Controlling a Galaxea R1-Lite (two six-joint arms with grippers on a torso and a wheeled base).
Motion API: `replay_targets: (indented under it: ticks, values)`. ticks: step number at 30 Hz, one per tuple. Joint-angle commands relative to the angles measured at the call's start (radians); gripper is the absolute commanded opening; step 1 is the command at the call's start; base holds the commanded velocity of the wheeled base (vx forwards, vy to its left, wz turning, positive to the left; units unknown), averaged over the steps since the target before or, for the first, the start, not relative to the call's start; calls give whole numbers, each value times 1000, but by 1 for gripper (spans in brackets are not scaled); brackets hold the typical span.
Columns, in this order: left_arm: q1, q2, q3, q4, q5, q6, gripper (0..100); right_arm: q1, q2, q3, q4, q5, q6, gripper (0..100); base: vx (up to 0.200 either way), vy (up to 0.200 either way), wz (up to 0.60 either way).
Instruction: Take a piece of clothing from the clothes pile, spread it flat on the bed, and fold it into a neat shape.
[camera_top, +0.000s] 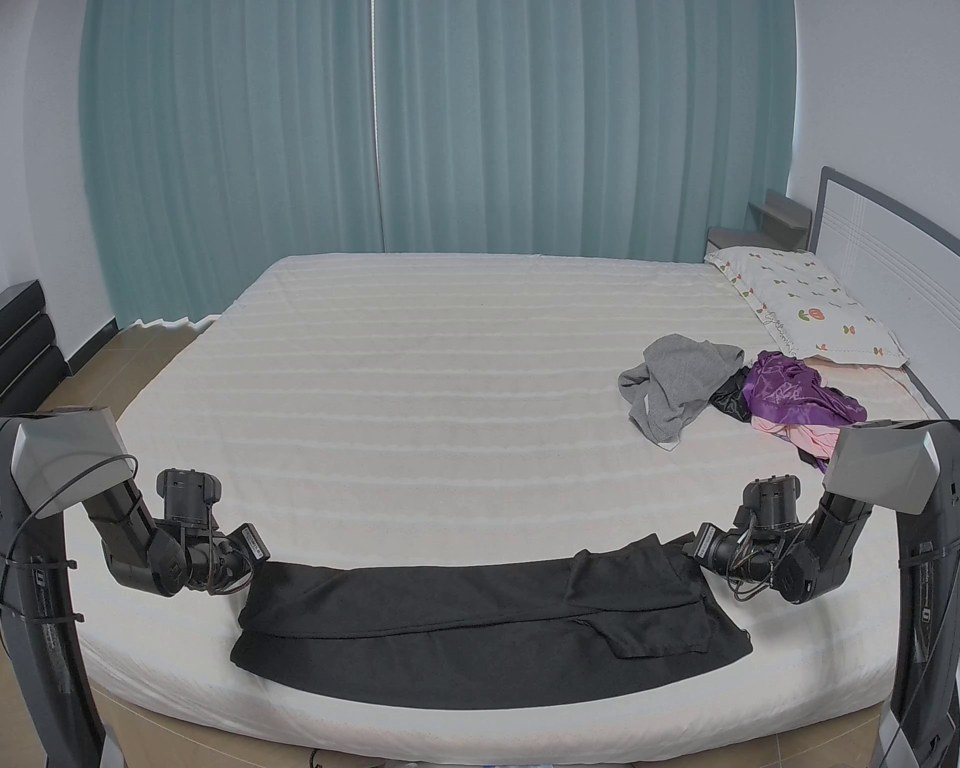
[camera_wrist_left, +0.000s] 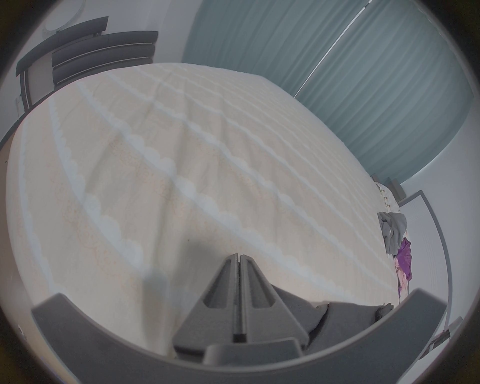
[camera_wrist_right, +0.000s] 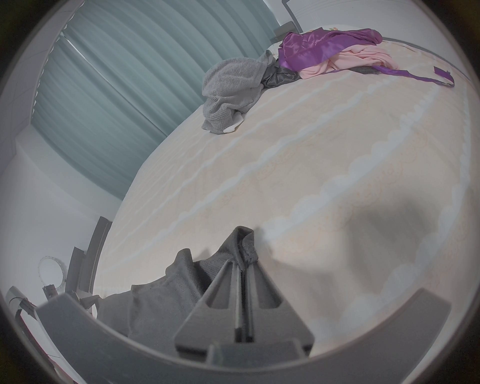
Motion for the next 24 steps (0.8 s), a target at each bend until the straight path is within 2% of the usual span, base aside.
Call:
replay_targets:
  ticks: [1, 12, 13, 14, 15, 20, 24]
  values:
    - [2, 5, 7, -29, 0, -1, 0, -17, -7, 4, 0, 0, 5, 0, 0, 0, 0]
    - [5, 6, 2, -40, -2, -16, 0, -33, -18, 10, 1, -2, 27, 0, 0, 0, 0]
    - [5, 5, 7, -41, -3, -19, 0, -33, -20, 13, 1, -2, 25, 100, 0, 0, 0]
    - [5, 5, 7, -41, -5, -20, 0, -33, -20, 16, 0, 0, 25, 100, 0, 0, 0]
    - [5, 5, 7, -41, -6, -22, 100, -33, -20, 18, 0, 0, 27, 100, 0, 0, 0]
    - [6, 2, 7, -41, -13, -39, 100, -33, -47, 44, -19, 1, 31, 100, 0, 0, 0]
    - [28, -35, 40, -41, -22, -94, 100, -26, -147, 125, -48, 12, 30, 100, 0, 0, 0]
